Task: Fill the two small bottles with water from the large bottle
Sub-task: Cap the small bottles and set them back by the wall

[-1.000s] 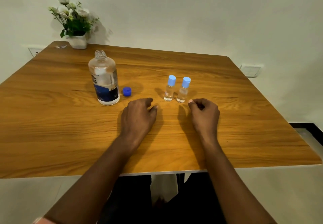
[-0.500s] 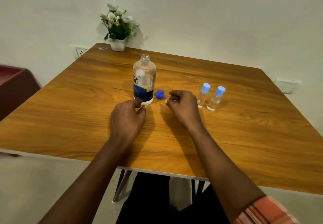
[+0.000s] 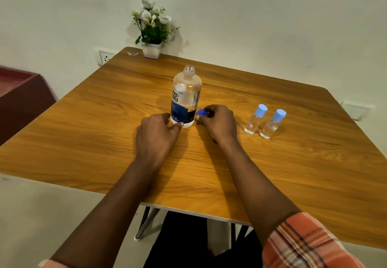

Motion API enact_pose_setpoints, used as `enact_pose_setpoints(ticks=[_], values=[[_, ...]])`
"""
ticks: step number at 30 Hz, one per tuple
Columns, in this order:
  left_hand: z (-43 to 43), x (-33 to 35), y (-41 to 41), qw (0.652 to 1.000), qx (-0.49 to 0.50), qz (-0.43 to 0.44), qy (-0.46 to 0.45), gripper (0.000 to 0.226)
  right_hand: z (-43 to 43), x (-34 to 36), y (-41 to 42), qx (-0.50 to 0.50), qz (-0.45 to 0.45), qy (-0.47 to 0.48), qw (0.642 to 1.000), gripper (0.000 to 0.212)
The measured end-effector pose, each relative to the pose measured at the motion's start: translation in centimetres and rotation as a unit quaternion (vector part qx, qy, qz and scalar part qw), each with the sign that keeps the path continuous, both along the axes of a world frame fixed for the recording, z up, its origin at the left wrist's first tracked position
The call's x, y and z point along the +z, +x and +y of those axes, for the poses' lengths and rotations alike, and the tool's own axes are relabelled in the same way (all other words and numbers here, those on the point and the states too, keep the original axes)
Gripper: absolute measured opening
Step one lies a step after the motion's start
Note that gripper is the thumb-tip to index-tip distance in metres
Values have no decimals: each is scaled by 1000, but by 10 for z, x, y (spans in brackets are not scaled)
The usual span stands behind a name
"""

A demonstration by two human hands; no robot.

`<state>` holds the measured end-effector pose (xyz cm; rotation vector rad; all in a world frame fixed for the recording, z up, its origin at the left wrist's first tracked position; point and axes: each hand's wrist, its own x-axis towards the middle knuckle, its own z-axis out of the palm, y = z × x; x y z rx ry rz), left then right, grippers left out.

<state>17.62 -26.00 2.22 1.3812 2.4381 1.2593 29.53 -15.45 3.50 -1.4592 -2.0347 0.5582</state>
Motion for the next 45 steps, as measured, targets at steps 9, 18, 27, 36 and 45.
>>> enact_pose_setpoints(ticks=[9, 18, 27, 36, 45], values=[[5, 1, 0, 1000, 8, 12, 28, 54, -3, 21, 11, 28, 52, 38, 998, 39], [16, 13, 1, 998, -2, 20, 57, 54, 11, 97, 1, 171, -19, 132, 976, 44], [20, 3, -2, 997, 1, 3, 72, 61, 11, 129, -10, 236, -27, 118, 964, 41], [21, -2, 0, 996, 2, -6, 89, 62, 8, 158, -25, 315, -156, 125, 928, 35], [24, -7, 0, 996, 11, 9, 88, 66, 14, 170, -37, 290, -234, 127, 919, 31]])
